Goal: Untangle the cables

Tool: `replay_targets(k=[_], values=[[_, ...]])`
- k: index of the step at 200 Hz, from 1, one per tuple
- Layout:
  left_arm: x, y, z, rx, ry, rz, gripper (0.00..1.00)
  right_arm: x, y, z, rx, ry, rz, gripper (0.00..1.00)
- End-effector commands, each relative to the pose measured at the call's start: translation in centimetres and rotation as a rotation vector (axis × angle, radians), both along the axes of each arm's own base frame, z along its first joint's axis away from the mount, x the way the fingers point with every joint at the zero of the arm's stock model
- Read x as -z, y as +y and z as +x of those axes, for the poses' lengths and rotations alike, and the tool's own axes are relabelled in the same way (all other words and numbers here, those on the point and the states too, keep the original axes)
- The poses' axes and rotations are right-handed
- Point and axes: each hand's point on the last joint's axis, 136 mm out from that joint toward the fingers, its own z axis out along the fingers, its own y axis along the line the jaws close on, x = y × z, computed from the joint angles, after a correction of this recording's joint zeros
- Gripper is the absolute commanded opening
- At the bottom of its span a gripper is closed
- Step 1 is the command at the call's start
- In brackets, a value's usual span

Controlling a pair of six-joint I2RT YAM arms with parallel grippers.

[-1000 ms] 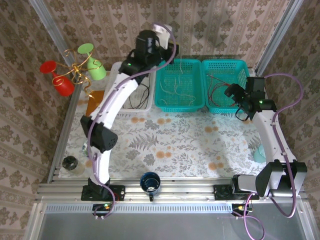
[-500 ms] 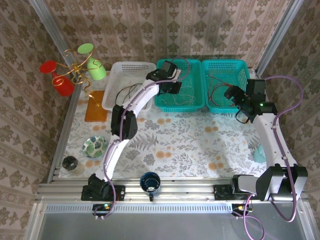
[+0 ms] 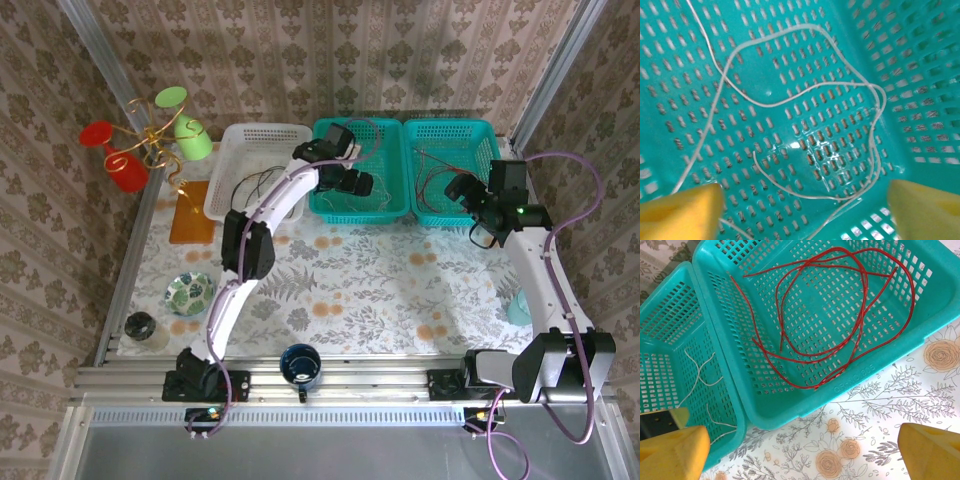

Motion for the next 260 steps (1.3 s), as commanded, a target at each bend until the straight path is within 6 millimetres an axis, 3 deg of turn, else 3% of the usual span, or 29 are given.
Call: replay_targets(k=[1,26,55,68,88,104,120,130,133,140,176,217,260], values=[[-11.1,0.1,-0.4,0.007,-0.222,-0.088,1.00,0.6,0.4,-0.4,-0.047,0.018,-0.029,0.99],[-15.9,0.5,-1.7,0.024,-0.326,-0.133,1.00,0.7,0.5,-0.4,-0.078,0.004,-0.067,1.00],[-19.6,2.2,-3.5,0.032,-0.427,-0.182,1.00,0.3,0.5,0.0,-0.110,-0.069,-0.126,1.00],[-19.7,3.6,-4.1,0.010,-0.472,-0.218,1.00,0.2,0.3,0.1,-0.120,-0.101,-0.176,1.00],[-20.2,7.7,-5.0,-0.076,-0.548,-0.335,1.00,0.4,0.0,0.1,-0.141,-0.161,-0.269,1.00],[-19.8,11.8,-5.6,-0.139,-0.622,-0.388,1.00,0.9,0.3,0.1,-0.180,-0.226,-0.326,1.00],[-17.9,15.7,-6.6,-0.192,-0.671,-0.351,1.00,1.4,0.5,0.3,-0.202,-0.295,-0.396,1.00],[-16.8,17.0,-7.7,-0.179,-0.701,-0.298,1.00,2.2,0.4,0.3,-0.194,-0.317,-0.437,1.00],[-16.4,18.5,-7.4,-0.202,-0.713,-0.270,1.00,2.5,0.3,0.3,-0.192,-0.319,-0.444,1.00],[-15.3,19.9,-8.0,-0.210,-0.726,-0.219,1.00,3.1,0.1,0.3,-0.187,-0.325,-0.459,1.00],[-11.1,24.8,-10.1,-0.251,-0.777,-0.087,1.00,6.1,-0.7,0.0,-0.187,-0.337,-0.564,1.00],[-8.7,30.8,-10.6,-0.412,-0.831,-0.046,1.00,9.0,-0.4,0.9,-0.208,-0.364,-0.583,1.00],[-6.7,35.0,-11.0,-0.488,-0.851,0.037,1.00,9.7,0.3,1.9,-0.234,-0.411,-0.585,1.00]])
